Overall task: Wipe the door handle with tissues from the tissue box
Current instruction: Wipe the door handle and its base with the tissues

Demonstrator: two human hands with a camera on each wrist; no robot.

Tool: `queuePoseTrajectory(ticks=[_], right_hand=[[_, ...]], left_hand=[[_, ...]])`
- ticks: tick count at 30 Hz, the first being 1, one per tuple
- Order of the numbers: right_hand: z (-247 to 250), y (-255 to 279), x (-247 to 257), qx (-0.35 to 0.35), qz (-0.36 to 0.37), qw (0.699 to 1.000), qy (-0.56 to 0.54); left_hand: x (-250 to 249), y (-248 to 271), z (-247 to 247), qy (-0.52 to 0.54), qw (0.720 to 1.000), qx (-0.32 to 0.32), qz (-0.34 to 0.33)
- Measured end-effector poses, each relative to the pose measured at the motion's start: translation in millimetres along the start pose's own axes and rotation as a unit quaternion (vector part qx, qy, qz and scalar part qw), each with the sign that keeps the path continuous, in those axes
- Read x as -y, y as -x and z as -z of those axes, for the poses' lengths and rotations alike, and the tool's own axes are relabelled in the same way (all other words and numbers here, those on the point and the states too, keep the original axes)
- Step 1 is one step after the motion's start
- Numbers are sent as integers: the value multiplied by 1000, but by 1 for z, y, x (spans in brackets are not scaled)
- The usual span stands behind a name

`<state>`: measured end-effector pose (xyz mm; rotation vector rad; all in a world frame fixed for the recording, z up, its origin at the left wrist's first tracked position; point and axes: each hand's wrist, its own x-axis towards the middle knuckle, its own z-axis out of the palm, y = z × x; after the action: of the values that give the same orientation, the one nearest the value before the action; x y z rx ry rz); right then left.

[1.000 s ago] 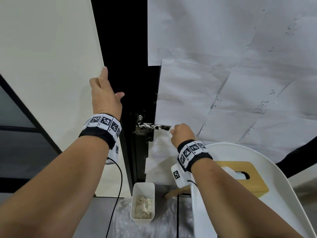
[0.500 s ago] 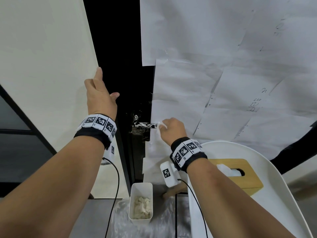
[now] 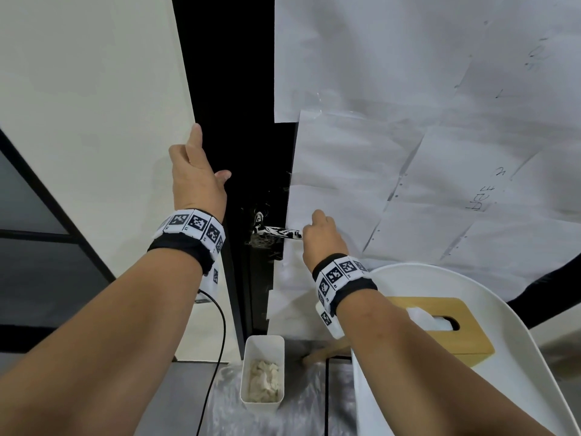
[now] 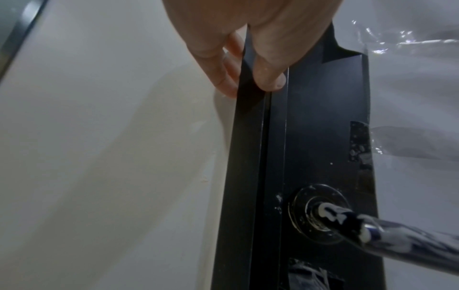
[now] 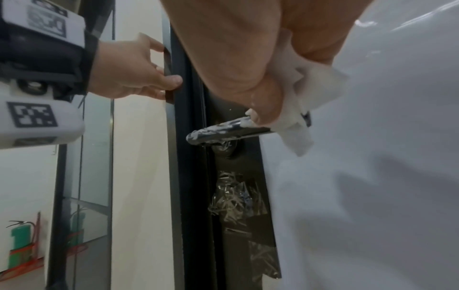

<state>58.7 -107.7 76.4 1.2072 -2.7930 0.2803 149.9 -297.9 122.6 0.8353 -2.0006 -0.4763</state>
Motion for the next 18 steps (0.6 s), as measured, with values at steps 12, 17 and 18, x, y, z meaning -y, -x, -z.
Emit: queuePoseTrajectory(ticks=[12, 17, 18], right_hand=[[1, -5, 3, -27, -7, 998, -53], [-3, -2, 8, 2, -1, 1000, -26], [-4, -2, 10, -1, 5, 1000, -25]], left_hand=[[1, 0, 3, 2, 1000, 9, -15], [1, -1, 2, 3, 1000, 11, -9], [1, -1, 2, 4, 1000, 12, -7]])
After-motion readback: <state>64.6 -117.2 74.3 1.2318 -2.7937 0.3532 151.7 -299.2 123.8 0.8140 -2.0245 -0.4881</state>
